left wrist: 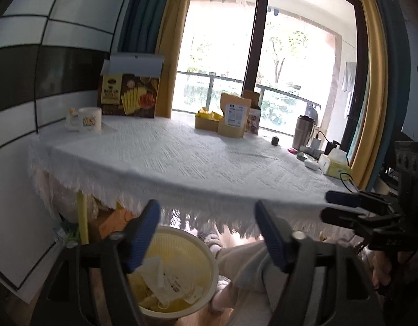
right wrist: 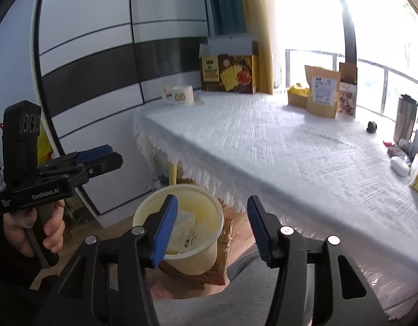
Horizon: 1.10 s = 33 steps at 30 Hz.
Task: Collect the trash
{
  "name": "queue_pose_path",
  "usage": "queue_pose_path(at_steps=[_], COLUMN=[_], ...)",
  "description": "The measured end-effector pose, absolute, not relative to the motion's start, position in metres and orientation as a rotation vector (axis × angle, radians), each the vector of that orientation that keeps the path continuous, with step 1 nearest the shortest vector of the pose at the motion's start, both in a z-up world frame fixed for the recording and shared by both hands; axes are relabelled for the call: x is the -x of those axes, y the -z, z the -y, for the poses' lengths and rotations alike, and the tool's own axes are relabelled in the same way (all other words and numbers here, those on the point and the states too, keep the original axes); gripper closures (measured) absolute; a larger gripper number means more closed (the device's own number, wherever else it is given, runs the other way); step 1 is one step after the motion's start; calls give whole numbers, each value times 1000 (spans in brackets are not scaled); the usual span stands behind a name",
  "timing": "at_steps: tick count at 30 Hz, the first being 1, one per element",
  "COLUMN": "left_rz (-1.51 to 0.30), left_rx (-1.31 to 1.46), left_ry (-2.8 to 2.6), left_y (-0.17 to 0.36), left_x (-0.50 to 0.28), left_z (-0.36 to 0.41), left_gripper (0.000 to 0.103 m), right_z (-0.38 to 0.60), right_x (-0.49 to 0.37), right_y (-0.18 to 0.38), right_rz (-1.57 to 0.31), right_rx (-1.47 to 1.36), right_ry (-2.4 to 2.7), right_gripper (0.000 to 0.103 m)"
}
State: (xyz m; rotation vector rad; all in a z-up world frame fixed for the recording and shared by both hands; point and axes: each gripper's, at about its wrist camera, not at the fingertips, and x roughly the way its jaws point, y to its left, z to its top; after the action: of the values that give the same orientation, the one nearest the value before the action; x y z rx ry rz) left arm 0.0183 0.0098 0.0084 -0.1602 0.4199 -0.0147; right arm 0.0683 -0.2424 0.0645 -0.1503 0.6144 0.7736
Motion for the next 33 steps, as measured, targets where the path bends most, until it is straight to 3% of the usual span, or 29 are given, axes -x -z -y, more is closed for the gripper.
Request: queue_pose_path(at_steps=[3,5,10,21,33], left_rz=[-395,-383,-343,-320,-382], left_rx=[157,157,119,81,114], left_ry=[9,12,-12,12,42], left_y=[-19,-25,-39,-43,-25], left_x=[-12,-9,-1,4,-5], left_z=[-9,-10,-9,-15,-34], left_gripper=[9,7,4,0,0], right_z=[248,251,259,256,239], right_x=[-61,-57,-50,-40,-56], right_y=[-78,-86,-107,-127,-110], right_rz=[-585,-566,-515,-453,-508], right_rx=[151,143,128,147,129], right_ry=[-778,-782,-781,-759,-771], right_gripper=[33,21,8,5,5])
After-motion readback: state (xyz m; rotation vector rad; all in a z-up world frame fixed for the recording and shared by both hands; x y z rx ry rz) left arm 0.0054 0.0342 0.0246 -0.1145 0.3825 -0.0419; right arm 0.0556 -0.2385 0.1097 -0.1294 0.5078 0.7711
